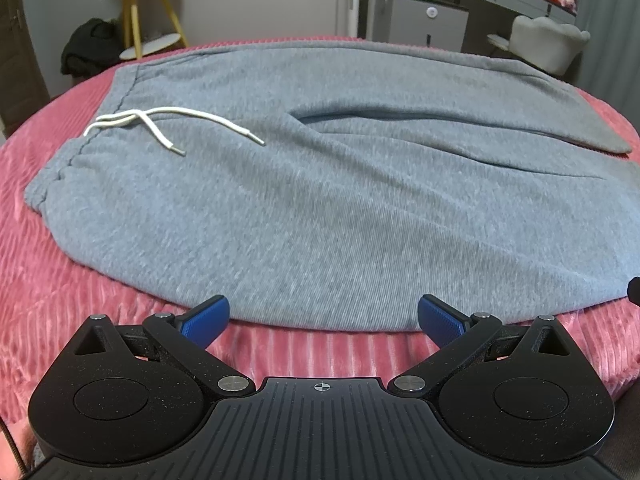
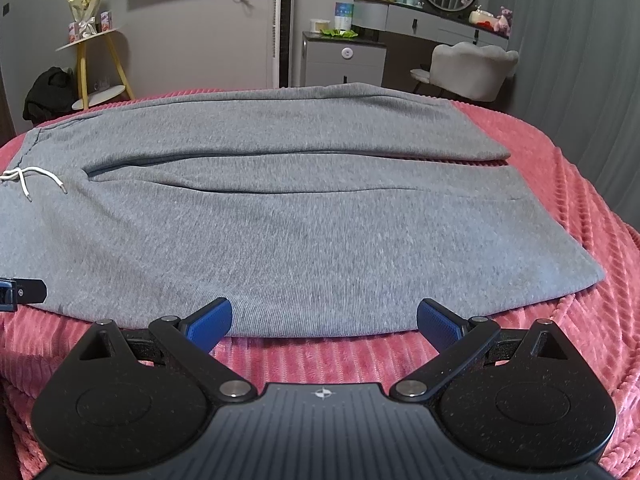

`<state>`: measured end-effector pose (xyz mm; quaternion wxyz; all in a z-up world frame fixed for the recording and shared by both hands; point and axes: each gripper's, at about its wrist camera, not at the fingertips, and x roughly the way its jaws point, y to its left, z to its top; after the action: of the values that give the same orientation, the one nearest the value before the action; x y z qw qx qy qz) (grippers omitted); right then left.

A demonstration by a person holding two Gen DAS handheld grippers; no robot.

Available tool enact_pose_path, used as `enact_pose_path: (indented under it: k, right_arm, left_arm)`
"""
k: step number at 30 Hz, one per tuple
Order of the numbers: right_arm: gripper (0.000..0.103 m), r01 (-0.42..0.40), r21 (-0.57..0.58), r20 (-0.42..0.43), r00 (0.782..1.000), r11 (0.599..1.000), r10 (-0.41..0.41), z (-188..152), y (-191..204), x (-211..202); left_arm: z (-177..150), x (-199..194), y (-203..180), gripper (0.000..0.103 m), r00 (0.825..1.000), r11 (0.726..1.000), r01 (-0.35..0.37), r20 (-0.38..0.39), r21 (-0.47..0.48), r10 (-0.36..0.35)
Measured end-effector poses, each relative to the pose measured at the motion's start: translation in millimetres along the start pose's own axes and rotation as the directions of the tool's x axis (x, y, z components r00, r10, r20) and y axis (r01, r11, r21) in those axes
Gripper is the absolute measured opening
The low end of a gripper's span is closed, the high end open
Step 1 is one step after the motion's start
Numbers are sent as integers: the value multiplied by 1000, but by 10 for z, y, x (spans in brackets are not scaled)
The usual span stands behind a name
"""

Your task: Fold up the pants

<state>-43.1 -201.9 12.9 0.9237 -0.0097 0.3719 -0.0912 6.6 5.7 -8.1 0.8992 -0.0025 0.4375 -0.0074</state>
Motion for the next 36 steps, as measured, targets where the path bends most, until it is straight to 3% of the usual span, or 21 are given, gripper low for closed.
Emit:
enact_pose_path:
  k: [24, 36]
  right_arm:
    - [99, -31, 62, -44, 998, 998, 33, 46, -72, 50]
    - [99, -84, 256, -140, 982, 963, 123, 262, -367, 545]
  left_arm:
    - [13, 51, -8, 103, 1000, 1000, -4, -30, 4, 4]
    - [73, 105, 46, 103, 998, 999, 3, -59, -37, -5]
